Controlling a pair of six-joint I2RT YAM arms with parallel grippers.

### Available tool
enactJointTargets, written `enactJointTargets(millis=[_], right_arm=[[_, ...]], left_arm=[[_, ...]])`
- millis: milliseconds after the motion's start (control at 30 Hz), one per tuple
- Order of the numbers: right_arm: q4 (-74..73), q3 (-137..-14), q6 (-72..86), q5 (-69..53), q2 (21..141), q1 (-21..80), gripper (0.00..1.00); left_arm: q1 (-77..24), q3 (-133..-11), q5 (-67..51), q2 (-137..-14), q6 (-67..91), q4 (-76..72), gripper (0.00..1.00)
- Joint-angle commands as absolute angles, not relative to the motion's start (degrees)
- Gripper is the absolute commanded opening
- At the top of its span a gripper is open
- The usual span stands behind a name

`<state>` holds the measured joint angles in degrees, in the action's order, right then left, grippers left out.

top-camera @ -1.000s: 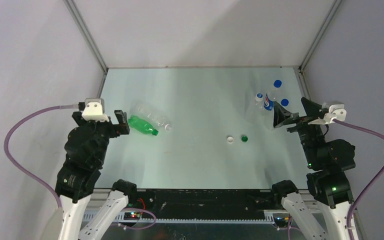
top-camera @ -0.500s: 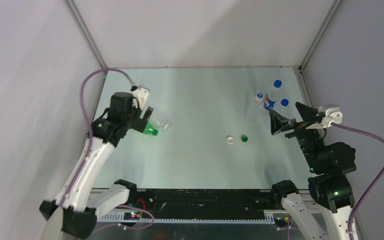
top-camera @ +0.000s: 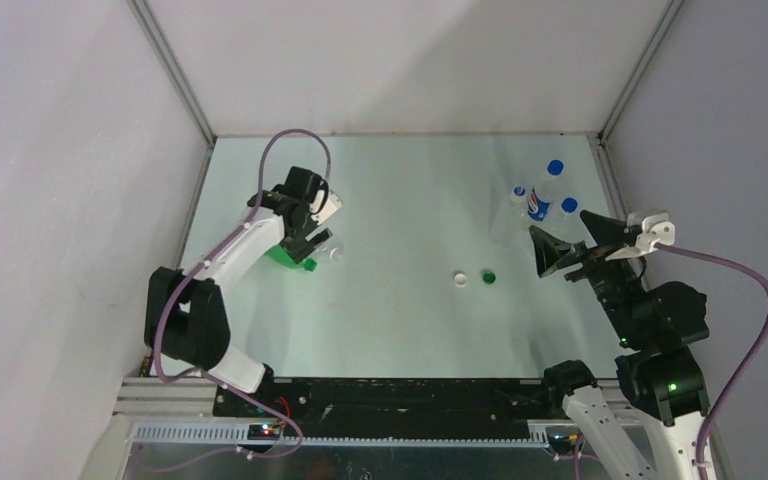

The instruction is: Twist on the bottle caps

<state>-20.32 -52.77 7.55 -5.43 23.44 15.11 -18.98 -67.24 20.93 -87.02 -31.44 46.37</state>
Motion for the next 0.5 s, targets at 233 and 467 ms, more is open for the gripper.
enactJointTargets(millis=[233, 467], right_arm=[[-22.1, -54.6, 6.1, -6.3, 26.1, 15.0, 0.99], [-21.6, -54.7, 4.1, -5.7, 28.2, 15.0, 0.99]], left_arm=[[-19.5, -74.7, 18.1, -96.4, -36.5, 39.7, 1.0], [-20.6, -78.2, 13.0, -103.1, -37.5, 40.4, 1.0]])
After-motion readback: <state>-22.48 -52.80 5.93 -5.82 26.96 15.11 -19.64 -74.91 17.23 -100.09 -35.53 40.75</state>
